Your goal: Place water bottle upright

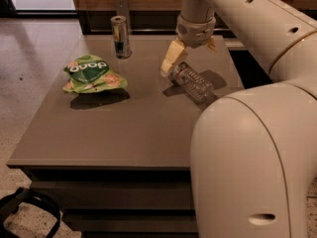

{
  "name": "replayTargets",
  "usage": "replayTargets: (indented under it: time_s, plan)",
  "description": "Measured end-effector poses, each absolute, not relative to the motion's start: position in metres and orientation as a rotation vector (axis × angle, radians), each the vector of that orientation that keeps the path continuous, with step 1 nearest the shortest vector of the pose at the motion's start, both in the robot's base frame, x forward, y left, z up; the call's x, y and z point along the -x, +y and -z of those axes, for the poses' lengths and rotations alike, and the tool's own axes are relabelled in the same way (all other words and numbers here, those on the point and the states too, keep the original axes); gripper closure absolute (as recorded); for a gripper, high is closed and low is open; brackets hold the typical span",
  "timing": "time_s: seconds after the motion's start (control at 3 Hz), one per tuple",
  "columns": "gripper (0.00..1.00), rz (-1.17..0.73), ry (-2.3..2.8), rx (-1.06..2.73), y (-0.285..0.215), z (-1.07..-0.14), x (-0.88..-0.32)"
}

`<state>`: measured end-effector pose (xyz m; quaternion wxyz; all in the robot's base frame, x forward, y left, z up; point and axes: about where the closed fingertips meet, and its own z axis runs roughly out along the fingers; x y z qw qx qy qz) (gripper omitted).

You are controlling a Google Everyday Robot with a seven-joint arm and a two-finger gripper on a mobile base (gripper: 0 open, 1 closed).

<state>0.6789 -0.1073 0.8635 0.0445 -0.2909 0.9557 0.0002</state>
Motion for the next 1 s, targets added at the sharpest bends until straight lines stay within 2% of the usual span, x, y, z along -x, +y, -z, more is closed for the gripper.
replayTargets:
  time_s: [1.0]
  plan:
    - [0.00, -0.068, 2.952, 0.949, -0.100, -0.838, -0.680]
